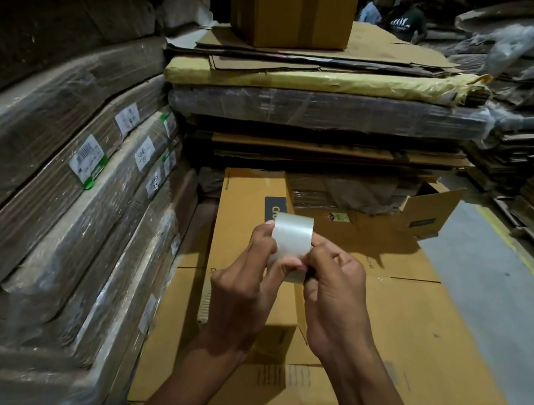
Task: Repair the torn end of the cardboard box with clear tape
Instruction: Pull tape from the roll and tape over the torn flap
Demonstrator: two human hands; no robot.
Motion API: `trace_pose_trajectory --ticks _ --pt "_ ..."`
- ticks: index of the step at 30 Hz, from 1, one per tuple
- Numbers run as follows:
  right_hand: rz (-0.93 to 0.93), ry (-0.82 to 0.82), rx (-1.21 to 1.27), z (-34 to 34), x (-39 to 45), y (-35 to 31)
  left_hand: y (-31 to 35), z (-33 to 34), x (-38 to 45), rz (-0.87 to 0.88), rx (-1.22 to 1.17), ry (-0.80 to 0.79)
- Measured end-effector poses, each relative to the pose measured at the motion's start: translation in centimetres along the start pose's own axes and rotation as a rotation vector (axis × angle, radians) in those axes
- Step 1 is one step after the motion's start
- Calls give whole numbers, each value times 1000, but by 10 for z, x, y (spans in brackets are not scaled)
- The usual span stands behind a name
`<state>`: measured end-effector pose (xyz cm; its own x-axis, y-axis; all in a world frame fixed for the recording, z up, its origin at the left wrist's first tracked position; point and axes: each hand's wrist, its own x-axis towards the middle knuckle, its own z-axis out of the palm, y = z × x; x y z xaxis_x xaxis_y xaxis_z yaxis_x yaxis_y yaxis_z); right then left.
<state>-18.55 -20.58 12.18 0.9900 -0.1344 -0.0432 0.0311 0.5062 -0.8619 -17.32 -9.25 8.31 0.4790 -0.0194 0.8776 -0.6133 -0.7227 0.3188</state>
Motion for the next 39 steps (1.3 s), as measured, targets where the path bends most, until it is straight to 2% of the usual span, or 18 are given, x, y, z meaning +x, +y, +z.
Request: trace_pose_trajectory --ticks 10,19,24,36,39 --pt "87 -10 98 0 -3 -7 -2 0 -2 4 -10 27" --pt "63 -23 50 2 1 -8 -5 -3 12 -20 -62 -83" --pt "50 -24 57 5 3 -10 -5 -2 15 -90 -76 -58" --pt "31 -35 38 8 18 -5 -10 9 15 -108 -40 -37" --pt "40 -44 49 6 22 -4 -11 10 17 -194 -119 -48"
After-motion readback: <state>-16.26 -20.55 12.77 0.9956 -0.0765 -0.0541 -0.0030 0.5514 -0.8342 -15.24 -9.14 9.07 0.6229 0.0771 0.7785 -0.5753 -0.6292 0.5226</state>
